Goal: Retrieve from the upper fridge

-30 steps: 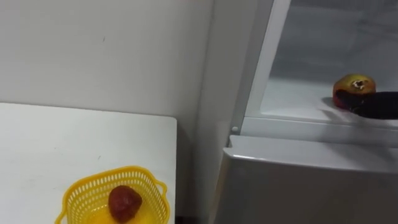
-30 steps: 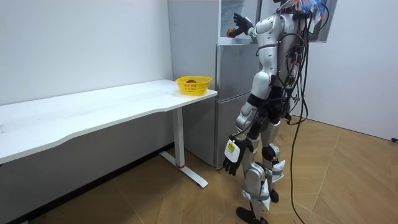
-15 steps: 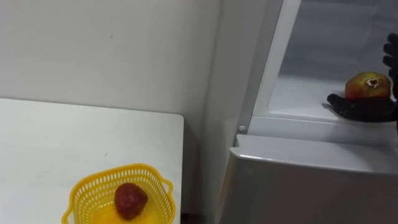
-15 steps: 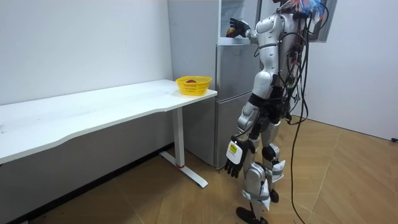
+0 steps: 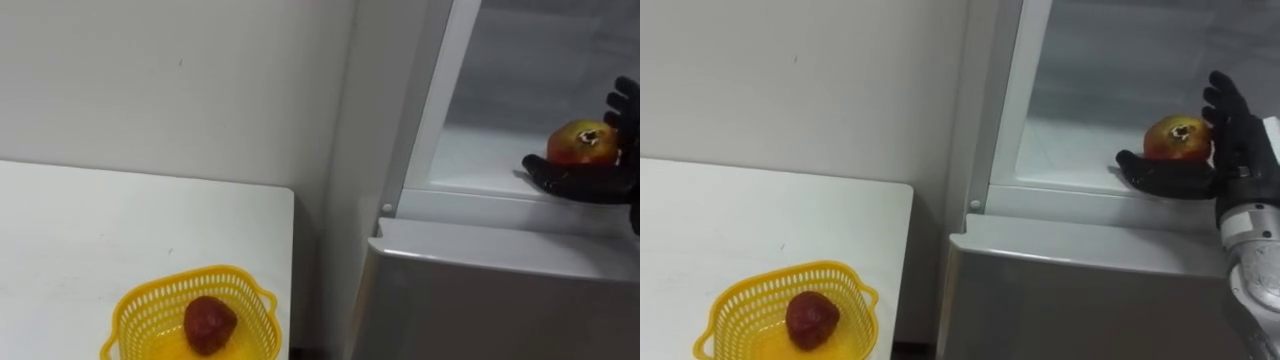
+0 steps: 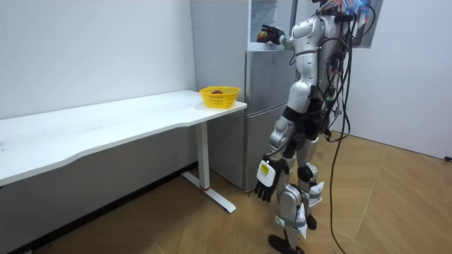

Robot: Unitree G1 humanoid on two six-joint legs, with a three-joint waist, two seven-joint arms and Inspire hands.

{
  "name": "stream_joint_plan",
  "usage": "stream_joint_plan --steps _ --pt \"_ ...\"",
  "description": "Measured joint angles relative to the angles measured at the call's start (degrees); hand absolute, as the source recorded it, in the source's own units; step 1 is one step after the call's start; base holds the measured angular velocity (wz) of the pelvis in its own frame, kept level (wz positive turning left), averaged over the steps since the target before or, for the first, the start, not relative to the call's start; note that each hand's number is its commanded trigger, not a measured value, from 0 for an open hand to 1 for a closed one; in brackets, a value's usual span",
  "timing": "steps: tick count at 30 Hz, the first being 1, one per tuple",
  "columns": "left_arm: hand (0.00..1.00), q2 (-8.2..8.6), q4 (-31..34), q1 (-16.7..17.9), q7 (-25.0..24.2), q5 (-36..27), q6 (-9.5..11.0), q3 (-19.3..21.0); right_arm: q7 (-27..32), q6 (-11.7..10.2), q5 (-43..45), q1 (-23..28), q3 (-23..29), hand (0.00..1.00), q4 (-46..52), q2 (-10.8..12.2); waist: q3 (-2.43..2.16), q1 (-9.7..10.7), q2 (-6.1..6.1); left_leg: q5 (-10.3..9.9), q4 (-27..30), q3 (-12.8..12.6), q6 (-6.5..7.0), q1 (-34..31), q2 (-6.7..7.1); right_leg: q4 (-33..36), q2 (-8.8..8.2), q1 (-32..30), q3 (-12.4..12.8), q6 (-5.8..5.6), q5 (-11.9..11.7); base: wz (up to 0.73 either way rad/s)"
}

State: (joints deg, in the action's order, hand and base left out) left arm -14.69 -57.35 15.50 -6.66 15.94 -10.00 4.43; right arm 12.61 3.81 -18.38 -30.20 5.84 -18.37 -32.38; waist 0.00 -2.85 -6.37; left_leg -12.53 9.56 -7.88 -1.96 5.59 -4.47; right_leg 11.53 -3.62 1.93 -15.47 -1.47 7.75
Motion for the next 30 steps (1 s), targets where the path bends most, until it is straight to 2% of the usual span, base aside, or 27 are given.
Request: stream_joint_plan --steps 4,8,12,13,14,15,16,19,23,30 --pt "0.0 0.01 0.0 0.1 0.0 0.0 -0.3 0.0 -1.0 0.0 -0.9 -0.7 0.0 0.0 -1.2 -0.1 -0.07 0.5 0.0 0.0 0.0 0.1 -0.01 -0.1 -0.01 0.0 -0.05 0.1 -0.3 0.0 0.0 0.02" --pt "0.0 0.0 0.1 0.1 0.0 0.0 -1.3 0.0 -2.5 0.1 -1.5 -0.9 0.0 0.0 -1.7 -0.2 -0.43 0.9 0.01 0.0 0.1 0.1 0.0 -0.1 0.03 0.0 -0.09 0.1 -0.4 0.0 0.0 0.0" --pt "0.0 0.02 0.0 0.1 0.0 0.0 -2.0 0.0 -4.7 1.3 -1.6 -2.2 0.0 0.0 -2.8 -0.3 -0.47 1.1 0.15 0.0 0.2 0.2 0.0 0.0 0.06 0.0 -0.12 0.3 -0.4 0.0 0.0 0.0" --pt "0.0 0.03 0.0 0.1 0.0 0.0 -2.2 0.0 -5.2 1.3 -1.6 -2.4 0.0 0.11 -3.1 -0.4 -0.48 1.1 0.15 0.0 0.3 0.2 0.0 0.0 0.06 0.0 -0.13 0.3 -0.4 0.0 0.0 0.0" --pt "0.0 0.03 0.0 0.0 0.0 0.0 -2.4 0.0 -5.9 1.7 -1.6 -2.5 0.0 0.56 -3.3 -0.8 -0.48 1.2 0.14 0.0 0.3 0.2 0.0 0.0 0.08 0.0 -0.15 0.3 -0.4 0.0 0.0 0.0" --pt "0.0 0.03 0.0 0.0 0.0 0.0 -2.6 0.0 -6.6 2.2 -1.6 -2.5 0.0 0.69 -3.3 -1.2 -0.48 1.1 0.14 0.0 0.3 0.2 0.0 0.0 0.09 0.0 -0.17 0.3 -0.4 0.0 0.0 0.0" --pt "0.0 0.02 0.0 0.0 0.0 0.0 -2.8 0.0 -6.7 2.4 -1.6 -2.5 0.0 1.0 -3.3 -1.3 -0.48 1.1 0.14 0.0 0.3 0.2 0.0 0.0 0.09 0.0 -0.17 0.3 -0.4 0.0 0.0 0.0" --pt "0.0 0.05 -0.1 0.2 -0.1 0.0 -3.8 0.0 -7.4 2.8 -1.6 -2.6 0.1 1.0 -3.3 -1.3 -0.47 1.1 0.16 0.0 0.3 0.3 0.0 0.0 0.06 0.0 -0.15 0.4 -0.5 0.0 0.0 0.0" --pt "0.0 0.04 -0.1 0.3 -0.1 0.0 -4.0 0.0 -7.9 3.8 -1.5 -3.0 0.2 1.0 -3.3 -1.3 -0.48 1.2 0.17 0.0 0.3 0.3 0.0 0.0 0.07 0.0 -0.16 0.4 -0.5 0.0 0.0 0.0" --pt "0.0 0.05 -0.1 0.3 -0.1 0.0 -4.2 -0.1 -8.6 3.9 -1.3 -3.2 0.3 1.0 -3.3 -1.3 -0.49 1.2 0.15 0.0 0.4 0.3 0.0 0.0 0.08 0.0 -0.17 0.5 -0.5 0.0 0.0 0.0"
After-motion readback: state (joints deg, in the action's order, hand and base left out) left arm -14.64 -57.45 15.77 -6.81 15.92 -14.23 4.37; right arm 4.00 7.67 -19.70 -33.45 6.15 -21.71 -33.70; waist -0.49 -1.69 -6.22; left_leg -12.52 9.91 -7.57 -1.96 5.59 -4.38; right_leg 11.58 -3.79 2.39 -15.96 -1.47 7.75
